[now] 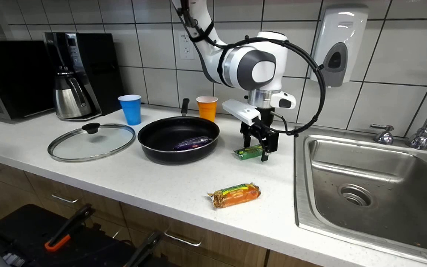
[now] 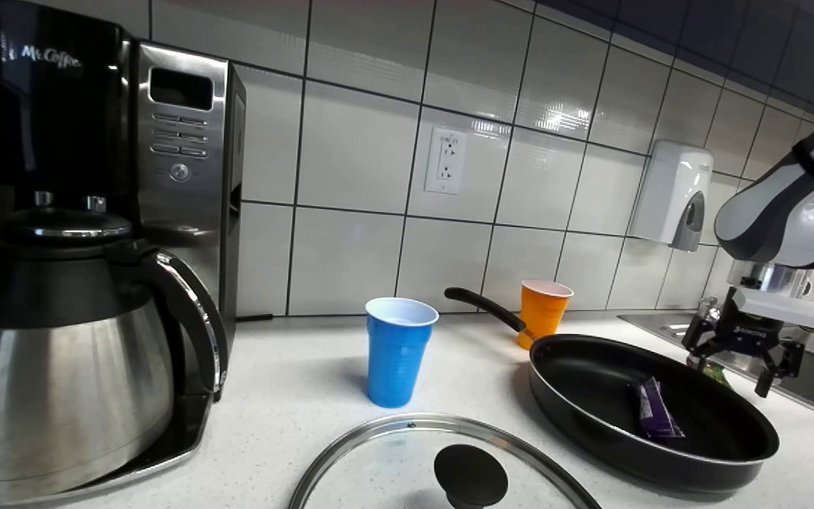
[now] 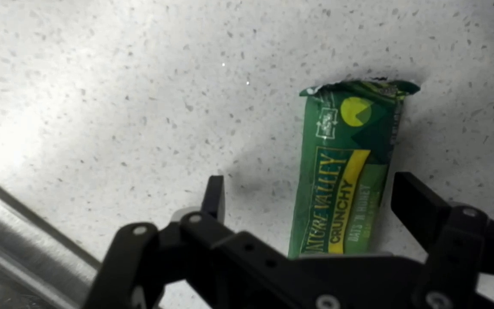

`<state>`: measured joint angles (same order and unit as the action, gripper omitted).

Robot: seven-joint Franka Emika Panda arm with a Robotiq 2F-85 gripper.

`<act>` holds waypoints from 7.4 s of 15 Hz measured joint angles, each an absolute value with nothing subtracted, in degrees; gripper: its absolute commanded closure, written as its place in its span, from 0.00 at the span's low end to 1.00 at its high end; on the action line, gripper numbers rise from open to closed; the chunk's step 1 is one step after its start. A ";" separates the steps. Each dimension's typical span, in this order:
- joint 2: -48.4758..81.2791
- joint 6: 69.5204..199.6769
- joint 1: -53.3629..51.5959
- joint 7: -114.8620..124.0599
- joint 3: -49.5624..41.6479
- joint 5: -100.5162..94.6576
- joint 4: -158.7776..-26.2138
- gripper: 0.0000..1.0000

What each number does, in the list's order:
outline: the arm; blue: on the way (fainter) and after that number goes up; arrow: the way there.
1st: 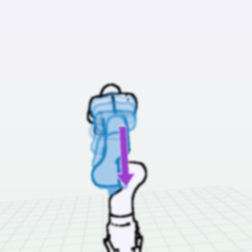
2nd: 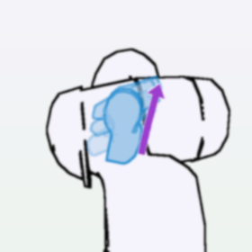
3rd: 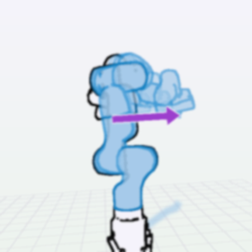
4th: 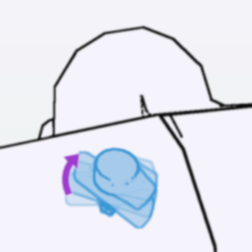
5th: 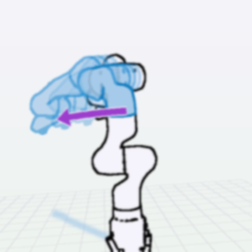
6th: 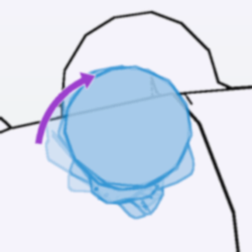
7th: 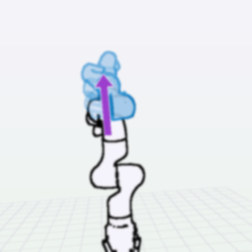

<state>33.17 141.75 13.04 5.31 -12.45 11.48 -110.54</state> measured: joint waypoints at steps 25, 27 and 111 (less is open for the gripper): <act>23.62 134.83 12.64 -1.43 -8.53 9.70 -111.29 0.86; 21.45 133.47 12.50 -3.96 -6.91 9.76 -112.83 0.86; -9.97 142.77 17.36 17.82 -13.40 -12.63 -153.71 0.00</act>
<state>-9.97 142.77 17.36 17.82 -13.40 -12.63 -153.71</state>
